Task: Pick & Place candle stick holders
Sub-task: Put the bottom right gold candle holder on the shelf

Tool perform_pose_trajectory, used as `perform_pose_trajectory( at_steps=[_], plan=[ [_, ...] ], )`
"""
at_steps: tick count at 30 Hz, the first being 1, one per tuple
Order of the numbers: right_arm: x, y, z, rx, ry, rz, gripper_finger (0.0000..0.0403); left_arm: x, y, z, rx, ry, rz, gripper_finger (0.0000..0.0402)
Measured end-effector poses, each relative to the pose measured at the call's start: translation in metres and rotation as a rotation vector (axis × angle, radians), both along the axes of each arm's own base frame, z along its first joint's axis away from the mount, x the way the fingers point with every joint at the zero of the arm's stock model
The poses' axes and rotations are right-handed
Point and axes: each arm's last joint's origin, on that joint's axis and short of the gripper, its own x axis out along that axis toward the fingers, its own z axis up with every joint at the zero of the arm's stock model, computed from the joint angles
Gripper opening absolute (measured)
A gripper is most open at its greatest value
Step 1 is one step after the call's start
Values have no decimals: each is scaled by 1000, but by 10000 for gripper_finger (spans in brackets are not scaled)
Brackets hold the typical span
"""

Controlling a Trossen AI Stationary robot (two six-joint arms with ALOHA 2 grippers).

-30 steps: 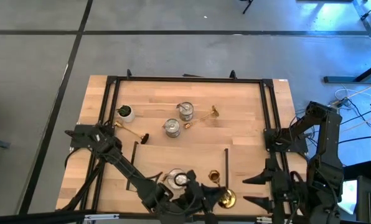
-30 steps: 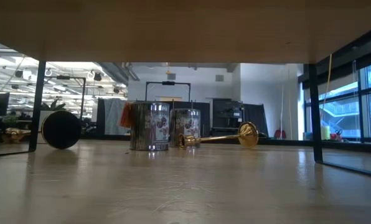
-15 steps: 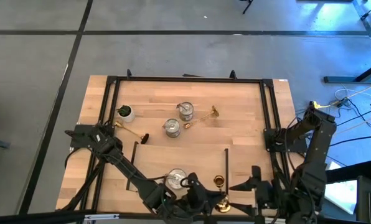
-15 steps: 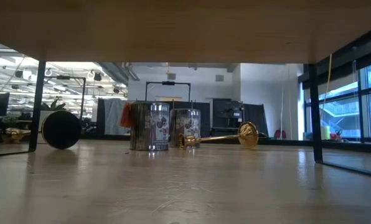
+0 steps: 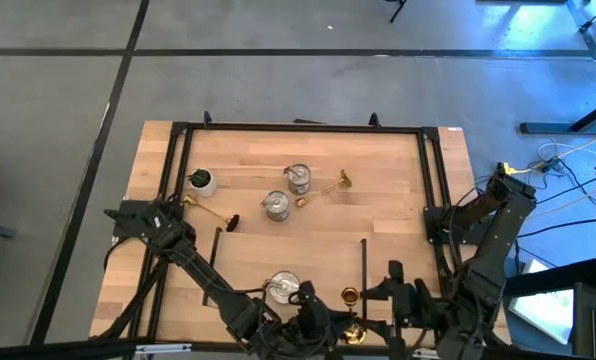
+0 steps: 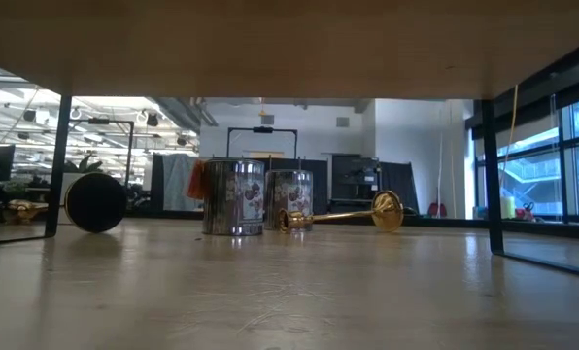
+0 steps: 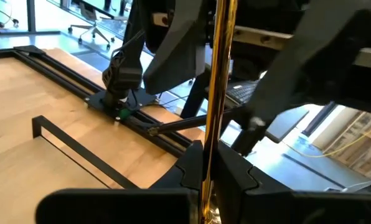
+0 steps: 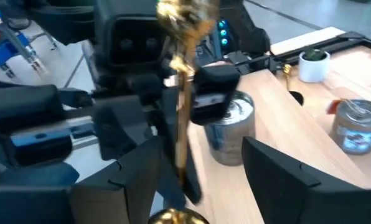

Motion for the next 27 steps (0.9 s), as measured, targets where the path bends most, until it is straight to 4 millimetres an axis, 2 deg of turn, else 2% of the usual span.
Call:
perform_pose_trajectory(
  at_steps=[7,19,27],
  plan=[
    [4,2,5,-10,-27,39,201,3,4,0,7,5,6,12],
    [13,-4,3,-12,7,68,135,5,6,-1,9,15,-9,12],
    [16,-9,-1,-25,56,78,57,5,7,-2,12,22,-1,12]
  ],
)
